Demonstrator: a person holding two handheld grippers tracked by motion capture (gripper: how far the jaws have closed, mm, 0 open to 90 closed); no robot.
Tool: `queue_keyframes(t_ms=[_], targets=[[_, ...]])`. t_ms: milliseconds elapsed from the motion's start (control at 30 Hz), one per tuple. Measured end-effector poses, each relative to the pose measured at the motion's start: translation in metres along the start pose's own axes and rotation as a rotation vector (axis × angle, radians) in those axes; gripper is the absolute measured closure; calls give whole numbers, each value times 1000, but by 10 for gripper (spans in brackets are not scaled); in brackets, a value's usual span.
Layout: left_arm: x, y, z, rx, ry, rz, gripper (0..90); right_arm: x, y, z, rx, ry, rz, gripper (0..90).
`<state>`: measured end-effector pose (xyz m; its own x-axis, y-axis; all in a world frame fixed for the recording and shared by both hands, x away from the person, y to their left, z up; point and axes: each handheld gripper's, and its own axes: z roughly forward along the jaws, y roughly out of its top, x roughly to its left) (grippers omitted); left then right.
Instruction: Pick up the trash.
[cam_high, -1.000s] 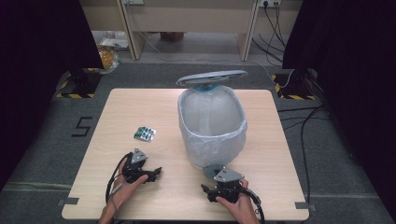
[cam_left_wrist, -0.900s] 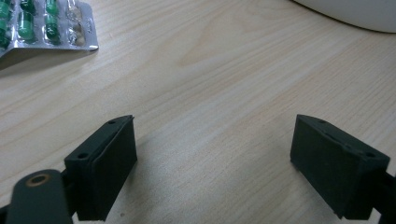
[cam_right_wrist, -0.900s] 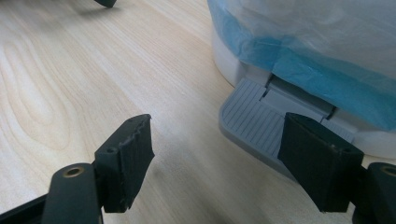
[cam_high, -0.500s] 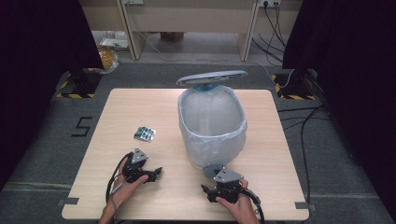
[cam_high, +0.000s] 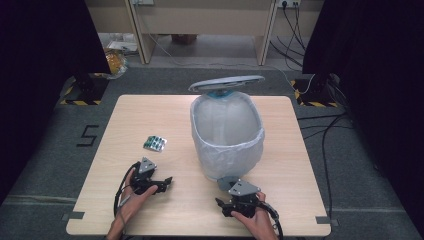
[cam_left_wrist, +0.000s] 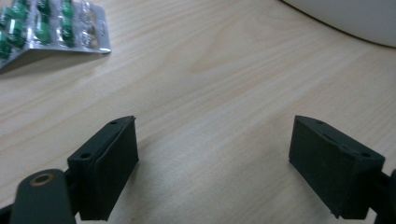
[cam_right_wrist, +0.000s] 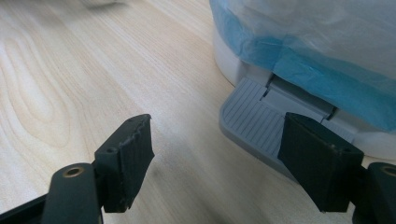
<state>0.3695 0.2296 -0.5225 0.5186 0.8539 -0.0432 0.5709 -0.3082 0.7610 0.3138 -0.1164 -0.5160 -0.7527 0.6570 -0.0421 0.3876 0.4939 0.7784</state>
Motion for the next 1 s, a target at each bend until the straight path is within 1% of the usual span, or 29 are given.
queue_keyframes(t_ms=[33,67,100,167,233,267,300,333,400,433,500,533,567,600,633,700,767,900,933,1000], targets=[[0,0,0,0,0,0,149,0,0,0,-2,-2,-2,255],[2,3,0,2,12,11,149,0,0,0,-2,-2,-2,255],[4,4,1,-3,19,13,148,0,0,0,-2,-2,-1,255],[6,7,1,-10,25,11,149,0,0,0,-2,-2,0,255],[11,12,0,-32,36,-5,148,0,0,0,0,-1,2,255],[17,16,0,-54,44,-12,148,0,0,0,1,0,2,255],[21,17,0,-60,48,-9,148,0,0,0,1,-1,1,255],[24,18,0,-63,61,-10,148,0,0,0,1,0,1,255],[32,20,0,-69,91,-24,148,0,0,0,0,2,5,255],[32,20,0,-69,91,-24,148,0,0,0,0,2,5,255],[40,22,1,-66,107,-34,148,0,0,0,-1,4,5,255],[48,25,4,-74,121,-69,149,0,0,0,0,5,2,255],[48,25,4,-74,121,-69,149,0,0,0,0,5,2,255],[56,28,7,-71,143,-79,149,-1,0,0,0,9,3,255],[59,30,8,-63,147,-79,149,-1,0,0,1,7,3,255],[63,34,12,-80,157,-100,149,0,1,0,5,3,-2,253],[66,38,16,-84,159,-113,149,0,0,0,6,4,-2,253],[70,44,22,-77,169,-115,149,-1,0,0,4,7,-5,252],[72,48,25,-74,170,-119,149,-1,0,0,4,9,-4,252],[74,52,28,-66,169,-111,149,-1,0,0,5,9,-2,252]])
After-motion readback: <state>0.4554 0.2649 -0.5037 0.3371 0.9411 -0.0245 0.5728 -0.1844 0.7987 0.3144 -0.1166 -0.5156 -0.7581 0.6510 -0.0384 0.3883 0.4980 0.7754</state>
